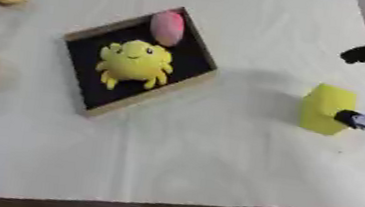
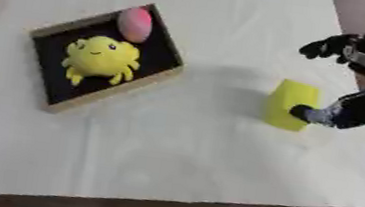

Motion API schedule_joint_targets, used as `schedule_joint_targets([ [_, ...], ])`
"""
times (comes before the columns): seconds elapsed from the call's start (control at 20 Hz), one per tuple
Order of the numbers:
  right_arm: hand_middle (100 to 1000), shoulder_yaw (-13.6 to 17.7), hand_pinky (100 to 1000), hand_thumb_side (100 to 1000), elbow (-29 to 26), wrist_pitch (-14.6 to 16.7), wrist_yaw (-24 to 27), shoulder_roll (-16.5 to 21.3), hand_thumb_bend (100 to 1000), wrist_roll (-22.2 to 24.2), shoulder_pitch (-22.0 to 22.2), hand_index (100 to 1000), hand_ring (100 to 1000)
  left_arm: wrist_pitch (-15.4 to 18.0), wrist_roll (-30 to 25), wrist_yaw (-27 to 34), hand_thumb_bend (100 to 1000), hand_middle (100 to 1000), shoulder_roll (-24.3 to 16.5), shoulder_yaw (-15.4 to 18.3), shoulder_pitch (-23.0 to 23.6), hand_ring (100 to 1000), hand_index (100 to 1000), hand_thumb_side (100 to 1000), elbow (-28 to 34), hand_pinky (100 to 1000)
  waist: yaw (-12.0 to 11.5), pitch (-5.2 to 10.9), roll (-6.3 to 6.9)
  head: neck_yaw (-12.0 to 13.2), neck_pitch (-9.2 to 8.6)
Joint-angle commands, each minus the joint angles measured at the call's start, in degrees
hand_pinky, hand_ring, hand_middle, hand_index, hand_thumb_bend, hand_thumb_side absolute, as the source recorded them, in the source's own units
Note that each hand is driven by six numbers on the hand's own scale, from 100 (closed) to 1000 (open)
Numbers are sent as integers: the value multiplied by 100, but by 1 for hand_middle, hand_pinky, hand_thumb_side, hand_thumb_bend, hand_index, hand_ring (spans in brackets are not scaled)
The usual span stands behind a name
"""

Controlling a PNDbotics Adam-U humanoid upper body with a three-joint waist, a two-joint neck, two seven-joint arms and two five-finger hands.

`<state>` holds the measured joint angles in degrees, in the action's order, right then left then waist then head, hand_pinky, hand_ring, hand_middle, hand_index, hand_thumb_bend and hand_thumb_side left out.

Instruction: Pick up objects on the table and place them in the box.

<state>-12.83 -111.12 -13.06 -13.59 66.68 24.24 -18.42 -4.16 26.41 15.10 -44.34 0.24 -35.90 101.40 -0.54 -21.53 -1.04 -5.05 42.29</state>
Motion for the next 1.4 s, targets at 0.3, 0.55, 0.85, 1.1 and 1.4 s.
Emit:
schedule_joint_targets([
  [0.3,851,-164,859,394,478,41,-143,-31,497,158,-104,930,919,-5,-1,32,426,886,-103,56,-94,927,990,621,69,839,-43,-13,110,-65,-40],
  [0.55,847,-286,855,377,781,86,-306,-128,507,232,-216,928,919,-5,-4,35,423,886,-83,52,-97,928,989,622,77,839,-76,-50,131,-109,-69],
  [0.85,742,-420,834,386,994,162,-243,-274,444,227,-381,848,881,-11,-21,45,419,885,-60,36,-97,929,988,623,83,839,-101,-76,147,-130,-73],
  [1.1,586,-419,770,313,959,156,-90,-324,284,-92,-457,719,754,-12,-21,50,417,884,-52,33,-96,930,987,623,86,839,-101,-71,138,-129,-69],
  [1.4,472,-385,705,154,846,142,-17,-321,140,-546,-516,595,624,-9,-25,50,415,882,-62,34,-95,930,986,622,94,839,-97,-39,111,-116,-68],
])
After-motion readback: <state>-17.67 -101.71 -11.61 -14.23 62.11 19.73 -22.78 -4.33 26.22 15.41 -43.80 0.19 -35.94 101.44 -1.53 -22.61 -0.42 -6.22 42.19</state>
